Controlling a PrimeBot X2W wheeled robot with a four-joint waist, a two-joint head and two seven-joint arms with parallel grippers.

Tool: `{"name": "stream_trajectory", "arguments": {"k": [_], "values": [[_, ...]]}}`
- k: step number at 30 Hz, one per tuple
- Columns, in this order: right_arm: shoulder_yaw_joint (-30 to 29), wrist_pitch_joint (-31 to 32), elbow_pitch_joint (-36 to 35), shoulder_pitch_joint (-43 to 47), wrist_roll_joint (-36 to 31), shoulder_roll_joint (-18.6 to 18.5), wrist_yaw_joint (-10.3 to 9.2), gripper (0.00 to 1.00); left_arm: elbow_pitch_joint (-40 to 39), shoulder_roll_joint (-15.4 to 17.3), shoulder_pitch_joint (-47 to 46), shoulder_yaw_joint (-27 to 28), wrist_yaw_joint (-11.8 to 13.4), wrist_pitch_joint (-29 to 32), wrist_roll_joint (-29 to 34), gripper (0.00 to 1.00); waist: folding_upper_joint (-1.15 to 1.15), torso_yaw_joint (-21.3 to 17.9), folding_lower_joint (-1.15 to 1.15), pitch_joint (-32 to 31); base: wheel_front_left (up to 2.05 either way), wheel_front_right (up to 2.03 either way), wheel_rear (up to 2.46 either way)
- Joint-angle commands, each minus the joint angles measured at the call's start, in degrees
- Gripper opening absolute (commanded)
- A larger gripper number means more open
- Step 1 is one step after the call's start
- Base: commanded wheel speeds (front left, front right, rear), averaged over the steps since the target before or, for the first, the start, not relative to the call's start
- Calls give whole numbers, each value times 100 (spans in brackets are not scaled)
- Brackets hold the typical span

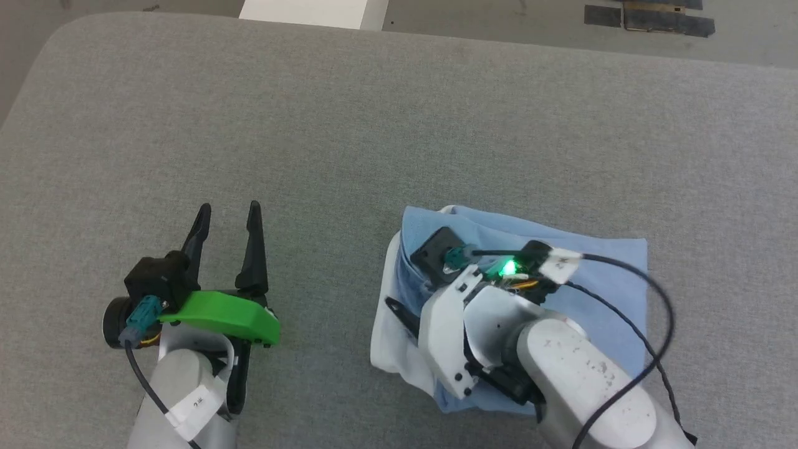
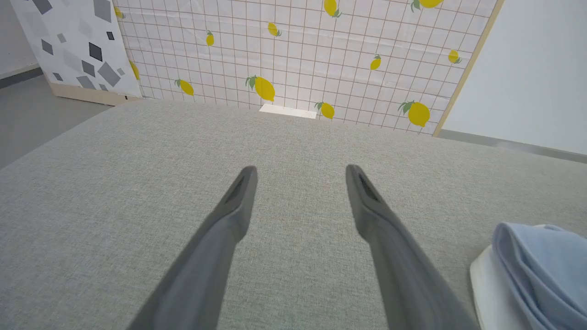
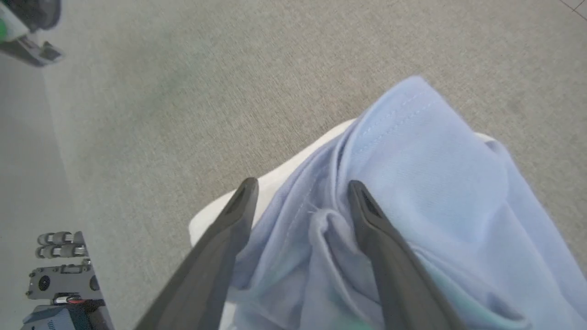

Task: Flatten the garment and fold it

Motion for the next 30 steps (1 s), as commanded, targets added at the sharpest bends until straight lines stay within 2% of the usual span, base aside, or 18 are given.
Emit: {"name": "stream_trajectory", "arguments": {"k": [1,7,12,16,19,22,30], "values": [[-37,-184,-121,-83,172,15,-9,100,10,-30,-84,26,-31,-27,55,100,0,-64,-1,-64,0,0,0],[-820,-1680,-1162,196,802,16,-9,100,11,-42,22,116,-48,-27,86,100,0,-270,-1,-311,0,0,0],[-1948,-2677,-1943,928,764,16,-9,100,-13,-28,154,187,-60,-27,119,100,0,-466,-1,-521,0,0,0],[-2932,-3128,-2219,1604,850,16,-9,100,-36,-8,223,224,-69,-27,135,100,0,-588,-1,-607,0,0,0],[-3536,-3181,-1982,2097,1244,17,-9,100,-62,-2,251,240,-74,-27,146,100,0,-645,-1,-629,0,0,0],[-3813,-3009,-1547,2385,1538,17,-9,100,-76,-1,263,234,-79,-27,157,100,0,-676,-1,-621,0,0,0],[-3650,-2241,-418,2543,2310,17,-9,100,-75,-11,265,223,-88,-27,159,100,0,-693,-1,-559,0,0,0]]}}
